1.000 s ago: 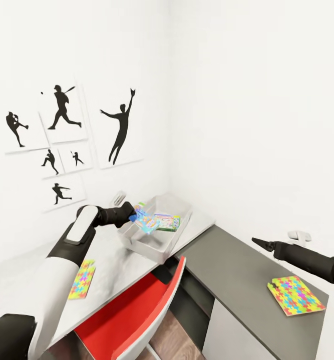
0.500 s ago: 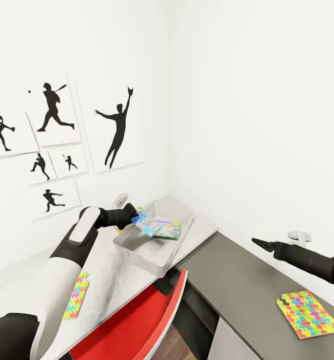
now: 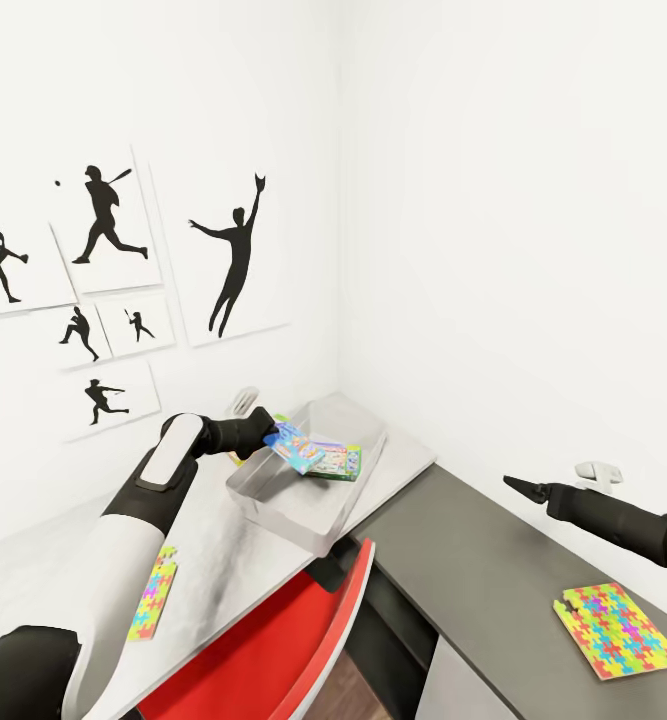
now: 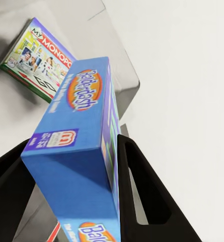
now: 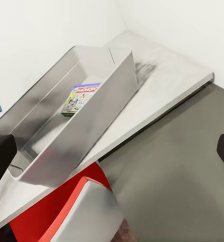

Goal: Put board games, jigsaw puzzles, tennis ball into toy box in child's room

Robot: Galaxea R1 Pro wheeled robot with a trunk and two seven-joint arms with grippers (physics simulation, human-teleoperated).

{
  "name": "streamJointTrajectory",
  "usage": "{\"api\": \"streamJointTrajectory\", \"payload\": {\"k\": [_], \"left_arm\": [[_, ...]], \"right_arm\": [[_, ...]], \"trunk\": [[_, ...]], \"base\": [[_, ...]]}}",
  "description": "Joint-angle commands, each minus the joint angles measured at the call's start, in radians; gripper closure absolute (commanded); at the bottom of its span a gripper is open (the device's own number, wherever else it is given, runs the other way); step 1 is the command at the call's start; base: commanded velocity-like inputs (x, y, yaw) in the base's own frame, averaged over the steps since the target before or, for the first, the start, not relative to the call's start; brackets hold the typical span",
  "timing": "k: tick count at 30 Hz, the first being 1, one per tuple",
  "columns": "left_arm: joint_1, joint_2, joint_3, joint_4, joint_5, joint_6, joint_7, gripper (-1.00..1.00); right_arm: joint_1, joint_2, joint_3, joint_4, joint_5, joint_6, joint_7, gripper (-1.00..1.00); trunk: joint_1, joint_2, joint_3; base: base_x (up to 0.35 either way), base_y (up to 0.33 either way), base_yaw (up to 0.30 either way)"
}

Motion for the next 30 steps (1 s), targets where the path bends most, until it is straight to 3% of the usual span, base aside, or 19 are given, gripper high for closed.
{"api": "streamJointTrajectory", "payload": {"k": [1,21,30], "left_arm": [[-0.001,0.001,-0.003,-0.001,0.011,-0.001,0.009,1.00],[0.000,-0.006,-0.003,0.008,0.012,-0.003,0.009,1.00],[0.001,-0.008,-0.005,0.008,0.008,-0.003,0.009,1.00]], "right_arm": [[-0.001,0.000,-0.001,0.000,0.003,0.005,0.005,-1.00],[-0.001,0.001,-0.001,0.000,0.003,0.005,0.005,-1.00],[-0.001,-0.001,0.000,0.000,0.003,0.005,0.005,-1.00]], "trunk": [[0.001,-0.002,-0.002],[0.001,-0.002,-0.002],[0.001,-0.002,-0.002]], "base": [[0.001,0.000,-0.002],[0.001,0.000,0.000],[0.124,0.000,0.000]]}}
